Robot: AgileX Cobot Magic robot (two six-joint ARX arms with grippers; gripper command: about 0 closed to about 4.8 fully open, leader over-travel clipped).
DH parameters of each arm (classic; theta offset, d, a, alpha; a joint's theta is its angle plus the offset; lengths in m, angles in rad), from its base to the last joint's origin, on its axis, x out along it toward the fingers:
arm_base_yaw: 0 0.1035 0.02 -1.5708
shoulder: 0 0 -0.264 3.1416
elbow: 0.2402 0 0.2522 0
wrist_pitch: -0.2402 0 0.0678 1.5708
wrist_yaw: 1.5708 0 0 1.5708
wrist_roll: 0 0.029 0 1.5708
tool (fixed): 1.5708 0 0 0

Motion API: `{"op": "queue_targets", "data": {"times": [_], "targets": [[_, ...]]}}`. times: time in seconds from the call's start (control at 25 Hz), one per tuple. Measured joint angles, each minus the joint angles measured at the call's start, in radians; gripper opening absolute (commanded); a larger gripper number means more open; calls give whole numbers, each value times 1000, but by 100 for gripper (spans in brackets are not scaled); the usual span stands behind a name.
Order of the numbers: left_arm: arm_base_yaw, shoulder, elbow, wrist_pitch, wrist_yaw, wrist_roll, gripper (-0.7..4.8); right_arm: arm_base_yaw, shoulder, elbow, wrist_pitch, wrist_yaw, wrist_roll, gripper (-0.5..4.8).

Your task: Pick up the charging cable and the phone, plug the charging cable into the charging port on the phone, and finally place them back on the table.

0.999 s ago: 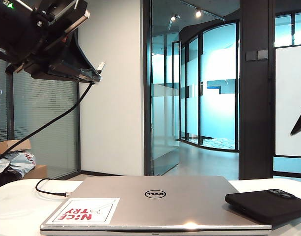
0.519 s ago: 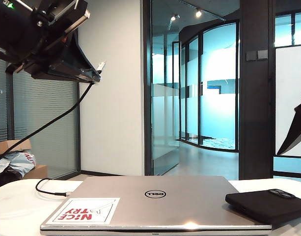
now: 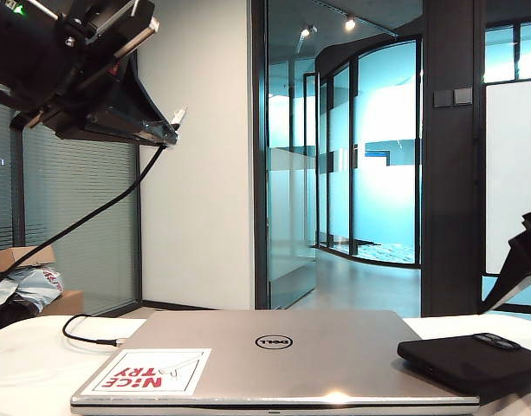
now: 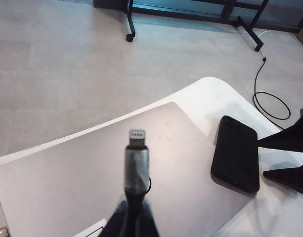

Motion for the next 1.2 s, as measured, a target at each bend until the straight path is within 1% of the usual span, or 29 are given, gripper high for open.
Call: {"op": "queue_targets", "data": {"times": [0.48, 0.6, 0.92, 1.2], "targets": [[0, 0, 0, 3, 0, 0, -6, -2, 126, 5, 164, -6, 0, 479], [0, 0, 0, 4, 0, 0, -6, -2, 170, 7, 232, -14, 0, 479], [0, 0, 0, 4, 0, 0, -6, -1, 231, 47, 282, -28, 1, 479], [0, 0, 0, 4, 0, 0, -6, 0, 240, 66, 280, -15, 1, 479]]}}
